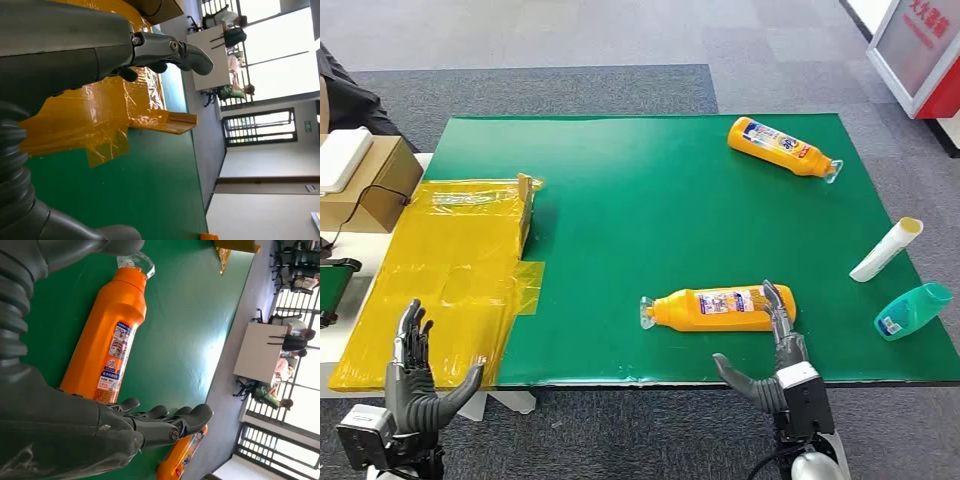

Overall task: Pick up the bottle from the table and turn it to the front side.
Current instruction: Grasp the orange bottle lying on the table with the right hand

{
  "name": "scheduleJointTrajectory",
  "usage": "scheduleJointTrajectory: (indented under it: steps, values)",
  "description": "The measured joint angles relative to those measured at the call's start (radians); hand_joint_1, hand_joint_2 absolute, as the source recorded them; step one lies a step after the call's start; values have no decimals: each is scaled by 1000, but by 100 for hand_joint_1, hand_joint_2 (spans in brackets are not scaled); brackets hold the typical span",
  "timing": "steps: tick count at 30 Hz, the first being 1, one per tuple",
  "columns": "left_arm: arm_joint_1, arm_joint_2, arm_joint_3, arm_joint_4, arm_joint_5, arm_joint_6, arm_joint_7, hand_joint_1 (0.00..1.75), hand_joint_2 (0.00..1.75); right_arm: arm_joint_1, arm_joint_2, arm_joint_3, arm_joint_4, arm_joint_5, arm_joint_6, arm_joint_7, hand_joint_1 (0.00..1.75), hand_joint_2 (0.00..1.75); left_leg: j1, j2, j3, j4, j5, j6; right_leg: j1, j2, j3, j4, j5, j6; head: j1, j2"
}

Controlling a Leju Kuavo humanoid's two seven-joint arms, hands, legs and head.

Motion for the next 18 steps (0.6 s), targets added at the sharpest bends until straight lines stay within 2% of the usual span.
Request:
scheduleJointTrajectory:
  steps: [18]
  values:
    - [-9, 12, 1, 3, 3, -5, 3, 0, 175, -14, 0, 7, 20, 23, -23, 16, 0, 175, 0, 0, 0, 0, 0, 0, 0, 0, 0, 0, 0, 0, 0, 0]
